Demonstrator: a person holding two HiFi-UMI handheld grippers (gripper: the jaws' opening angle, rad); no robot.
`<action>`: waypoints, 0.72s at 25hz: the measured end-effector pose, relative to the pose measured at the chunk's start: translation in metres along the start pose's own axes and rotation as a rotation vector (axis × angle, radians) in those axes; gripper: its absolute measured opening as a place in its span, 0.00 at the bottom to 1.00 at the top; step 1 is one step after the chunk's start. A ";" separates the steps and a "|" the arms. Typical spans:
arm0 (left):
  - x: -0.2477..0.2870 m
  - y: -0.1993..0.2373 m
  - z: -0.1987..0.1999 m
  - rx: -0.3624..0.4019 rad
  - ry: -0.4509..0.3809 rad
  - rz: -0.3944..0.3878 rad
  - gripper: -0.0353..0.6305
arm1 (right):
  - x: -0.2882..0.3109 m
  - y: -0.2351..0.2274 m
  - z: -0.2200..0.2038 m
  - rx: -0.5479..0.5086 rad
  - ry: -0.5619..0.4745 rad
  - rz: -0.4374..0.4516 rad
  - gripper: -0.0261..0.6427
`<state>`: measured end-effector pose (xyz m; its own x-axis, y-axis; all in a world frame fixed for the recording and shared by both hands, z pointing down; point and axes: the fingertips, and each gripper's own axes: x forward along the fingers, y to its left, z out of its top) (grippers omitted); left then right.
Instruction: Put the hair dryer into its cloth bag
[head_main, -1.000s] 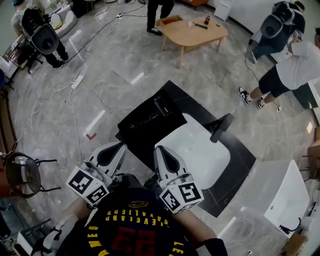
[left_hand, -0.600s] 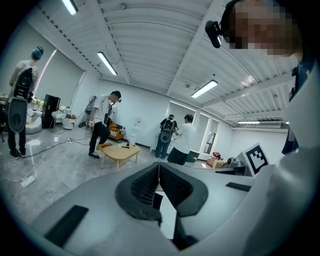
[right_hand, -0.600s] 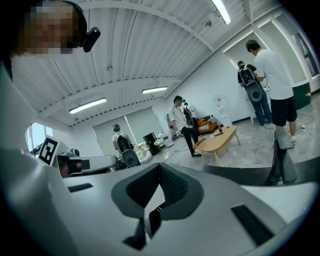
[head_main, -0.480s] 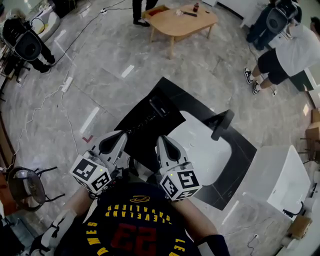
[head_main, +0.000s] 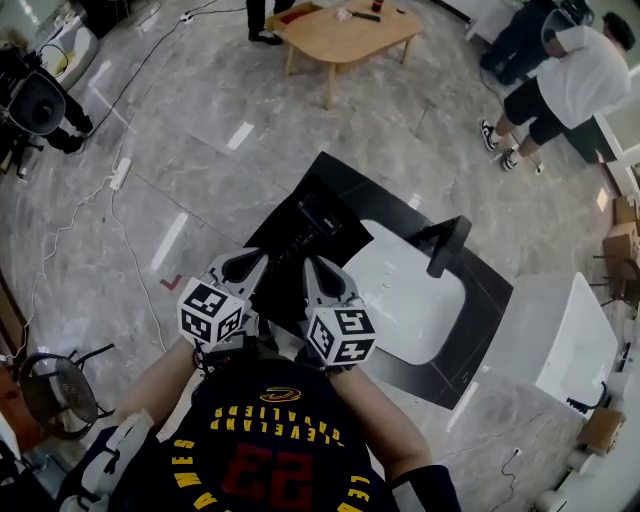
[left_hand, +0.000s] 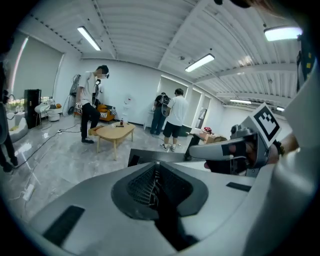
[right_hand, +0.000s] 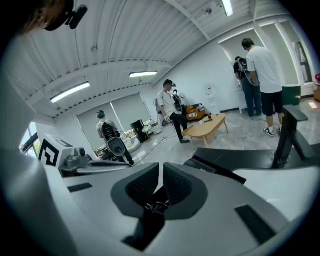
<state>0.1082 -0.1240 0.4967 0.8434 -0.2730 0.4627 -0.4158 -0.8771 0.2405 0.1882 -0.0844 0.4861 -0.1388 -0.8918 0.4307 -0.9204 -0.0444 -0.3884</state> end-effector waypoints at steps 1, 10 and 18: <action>0.008 0.003 -0.010 0.008 0.033 -0.007 0.06 | 0.005 -0.004 -0.008 0.020 0.026 -0.013 0.06; 0.069 0.015 -0.084 0.087 0.306 -0.056 0.37 | 0.018 -0.034 -0.054 0.083 0.155 -0.060 0.27; 0.109 0.018 -0.136 0.170 0.506 -0.084 0.49 | 0.001 -0.043 -0.060 0.181 0.118 -0.081 0.28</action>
<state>0.1468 -0.1157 0.6674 0.5846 -0.0111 0.8113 -0.2573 -0.9508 0.1724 0.2059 -0.0561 0.5524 -0.1189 -0.8238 0.5542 -0.8512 -0.2028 -0.4841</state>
